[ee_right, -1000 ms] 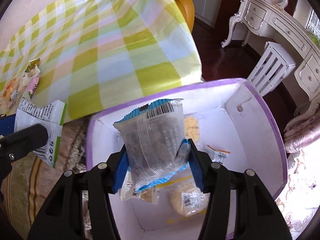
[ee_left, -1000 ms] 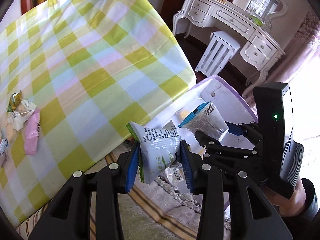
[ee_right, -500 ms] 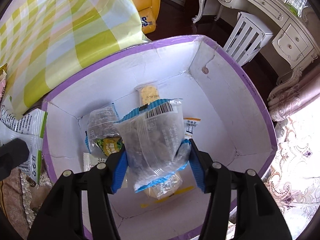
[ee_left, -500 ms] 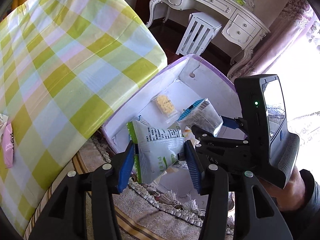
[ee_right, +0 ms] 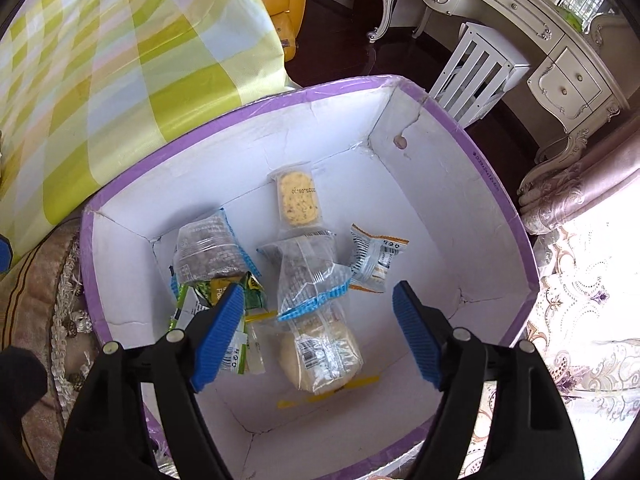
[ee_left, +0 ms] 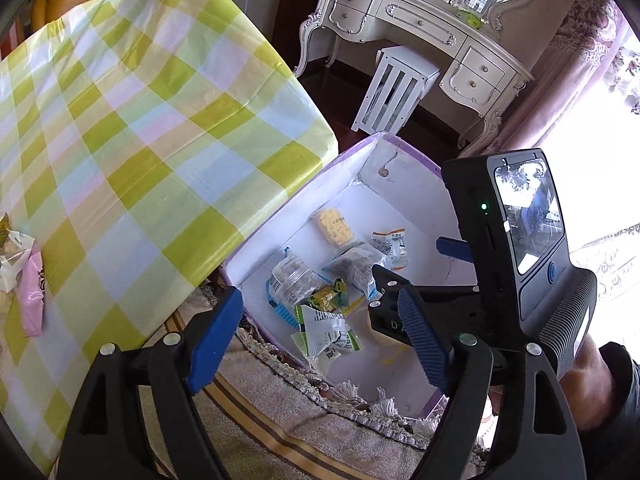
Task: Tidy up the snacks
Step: 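Carry both packets over the white box and open both tools to drop them, then grasp the orange-labelled bread bag with the left tool while the right tool grasps the pink wrapper, then carry both items over the white box and release them inside, then grasp the black-pink chocolate bar with the left tool while the right tool grasps the white cookie bag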
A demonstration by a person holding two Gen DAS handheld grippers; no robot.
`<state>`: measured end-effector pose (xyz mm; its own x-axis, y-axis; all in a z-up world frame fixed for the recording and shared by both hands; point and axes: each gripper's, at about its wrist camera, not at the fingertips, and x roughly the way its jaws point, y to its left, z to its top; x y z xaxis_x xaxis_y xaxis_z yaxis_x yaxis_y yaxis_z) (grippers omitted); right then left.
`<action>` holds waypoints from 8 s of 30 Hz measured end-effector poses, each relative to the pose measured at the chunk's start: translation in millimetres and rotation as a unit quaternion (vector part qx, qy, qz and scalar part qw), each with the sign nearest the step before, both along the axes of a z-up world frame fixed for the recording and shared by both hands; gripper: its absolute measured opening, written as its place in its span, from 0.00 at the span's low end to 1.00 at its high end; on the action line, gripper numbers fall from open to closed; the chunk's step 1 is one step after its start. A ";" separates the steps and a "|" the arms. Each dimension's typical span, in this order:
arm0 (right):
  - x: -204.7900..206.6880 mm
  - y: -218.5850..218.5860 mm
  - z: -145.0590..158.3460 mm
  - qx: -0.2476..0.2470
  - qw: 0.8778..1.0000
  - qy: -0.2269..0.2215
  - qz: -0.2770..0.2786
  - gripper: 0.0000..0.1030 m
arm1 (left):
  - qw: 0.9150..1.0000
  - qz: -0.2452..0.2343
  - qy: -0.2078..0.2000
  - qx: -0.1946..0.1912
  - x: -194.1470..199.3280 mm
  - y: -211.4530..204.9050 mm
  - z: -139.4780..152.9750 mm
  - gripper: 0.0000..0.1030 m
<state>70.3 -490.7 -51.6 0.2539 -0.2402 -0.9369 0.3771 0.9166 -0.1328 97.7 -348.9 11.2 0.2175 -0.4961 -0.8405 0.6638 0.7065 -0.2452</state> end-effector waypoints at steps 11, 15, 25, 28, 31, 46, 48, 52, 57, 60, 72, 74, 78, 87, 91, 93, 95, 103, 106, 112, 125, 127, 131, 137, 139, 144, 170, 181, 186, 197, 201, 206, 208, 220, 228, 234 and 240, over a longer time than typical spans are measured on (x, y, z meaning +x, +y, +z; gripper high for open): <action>17.0 52.4 31.9 -0.035 0.996 -0.031 0.071 0.75 | 0.997 0.074 -0.029 -0.007 15.3 56.4 15.0 0.80; 23.5 67.5 47.1 -0.039 0.994 -0.045 0.091 0.76 | 0.993 0.116 -0.036 -0.010 24.0 90.3 18.4 0.81; 49.5 132.4 67.0 0.009 0.983 -0.081 0.166 0.78 | 0.974 0.226 -0.035 -0.011 34.6 183.6 15.1 0.81; 59.7 156.8 66.1 0.024 0.978 -0.081 0.190 0.78 | 0.966 0.257 -0.032 -0.012 37.4 211.1 13.0 0.81; 68.2 179.4 68.4 0.033 0.973 -0.088 0.211 0.78 | 0.957 0.288 -0.030 -0.014 40.8 240.1 11.7 0.81; 115.3 266.8 50.8 0.083 0.956 -0.081 0.271 0.79 | 0.917 0.399 -0.004 -0.012 45.3 354.2 -8.6 0.81; 121.8 274.7 46.4 0.088 0.955 -0.077 0.274 0.79 | 0.913 0.407 0.002 -0.017 44.8 364.0 -12.3 0.81; 133.3 286.3 38.0 0.091 0.953 -0.069 0.279 0.79 | 0.908 0.418 0.014 -0.022 47.2 377.3 -18.5 0.81; 145.0 290.6 30.9 0.096 0.955 -0.068 0.274 0.79 | 0.903 0.428 -0.010 -0.019 52.6 386.1 -11.3 0.81; 150.3 291.5 26.3 0.097 0.955 -0.064 0.272 0.79 | 0.907 0.420 -0.033 0.007 63.5 388.5 -6.2 0.82; 149.5 294.1 25.8 0.076 0.956 -0.076 0.275 0.49 | 0.945 0.264 -0.119 0.151 126.2 346.4 -8.3 0.88; 149.0 294.8 25.7 0.073 0.955 -0.078 0.277 0.42 | 0.950 0.242 -0.121 0.154 131.9 340.5 -11.0 0.88; 148.1 294.8 25.5 0.075 0.954 -0.081 0.279 0.33 | 0.952 0.218 -0.126 0.172 141.8 331.0 -18.7 0.88; 147.0 291.8 25.5 0.078 0.955 -0.086 0.274 0.24 | 0.957 0.220 -0.106 0.157 148.1 328.3 -29.0 0.49; 146.2 290.4 27.2 0.077 0.956 -0.091 0.269 0.22 | 0.956 0.231 -0.111 0.144 144.6 330.3 -26.8 0.45; 145.1 289.5 28.7 0.076 0.956 -0.093 0.267 0.22 | 0.955 0.237 -0.113 0.137 142.7 332.6 -24.3 0.45; 143.5 288.0 31.3 0.073 0.957 -0.098 0.264 0.22 | 0.954 0.244 -0.117 0.130 140.2 335.2 -20.0 0.44; 137.6 282.6 44.2 0.072 0.956 -0.113 0.261 0.22 | 0.946 0.280 -0.138 0.091 131.8 347.6 7.5 0.44; 134.4 278.9 50.5 0.074 0.956 -0.119 0.259 0.22 | 0.941 0.293 -0.145 0.082 127.1 348.9 17.4 0.44; 127.5 265.7 60.0 0.080 0.957 -0.127 0.249 0.22 | 0.937 0.303 -0.161 0.067 115.1 339.8 36.0 0.44; 108.2 231.0 84.4 0.087 0.957 -0.151 0.231 0.22 | 0.939 0.298 -0.171 0.029 83.9 305.8 59.1 0.44; 104.9 225.8 86.9 0.088 0.958 -0.154 0.227 0.22 | 0.941 0.293 -0.168 0.018 80.0 299.4 61.0 0.44; 98.3 214.1 91.6 0.088 0.958 -0.160 0.220 0.22 | 0.947 0.275 -0.165 0.004 72.2 281.2 64.6 0.44; 90.0 195.6 94.5 0.087 0.961 -0.164 0.207 0.22 | 0.959 0.240 -0.144 -0.040 62.7 258.1 66.1 0.44; 87.4 189.6 94.2 0.086 0.962 -0.164 0.203 0.22 | 0.962 0.230 -0.137 -0.049 60.6 252.2 64.0 0.44; 79.1 173.1 93.6 0.087 0.964 -0.166 0.191 0.22 | 0.969 0.207 -0.115 -0.069 59.4 237.8 58.6 0.44; 17.1 1.9 38.6 0.051 0.991 -0.119 0.034 0.22 | 0.999 0.016 0.001 -0.034 24.9 30.6 7.6 0.44; -3.2 -43.5 15.5 0.029 0.995 -0.086 -0.029 0.22 | 0.998 -0.038 0.046 0.002 17.2 -32.8 -18.9 0.45; -6.3 -49.0 8.8 0.028 0.996 -0.074 -0.042 0.23 | 0.998 -0.040 0.051 0.001 19.0 -35.1 -21.5 0.46; -4.0 -43.7 17.6 0.005 0.997 -0.068 -0.043 0.52 | 0.999 -0.032 0.038 -0.018 19.2 -23.9 -10.9 0.63; 0.5 -33.5 25.5 -0.002 0.997 -0.069 -0.036 0.54 | 0.999 -0.020 0.029 -0.027 21.8 -11.4 -3.4 0.63; 10.4 -14.9 37.7 -0.010 0.997 -0.076 -0.019 0.60 | 0.999 0.002 0.007 -0.033 27.0 8.2 6.2 0.68; 14.0 -7.6 42.6 -0.011 0.997 -0.079 -0.012 0.60 | 0.999 0.011 -0.001 -0.035 29.8 16.0 10.1 0.68; 36.1 40.3 68.6 -0.013 0.994 -0.105 0.028 0.70 | 0.995 0.077 -0.038 -0.048 49.1 68.1 33.7 0.70; 55.5 80.6 69.3 -0.001 0.992 -0.110 0.062 0.72 | 0.989 0.131 -0.046 -0.049 69.2 107.8 36.3 0.70; 67.6 109.4 66.3 0.012 0.990 -0.110 0.089 0.72 | 0.983 0.169 -0.042 -0.052 81.7 136.8 35.5 0.70; 78.4 131.4 63.5 0.022 0.987 -0.112 0.112 0.72 | 0.975 0.210 -0.043 -0.051 92.4 166.8 33.4 0.73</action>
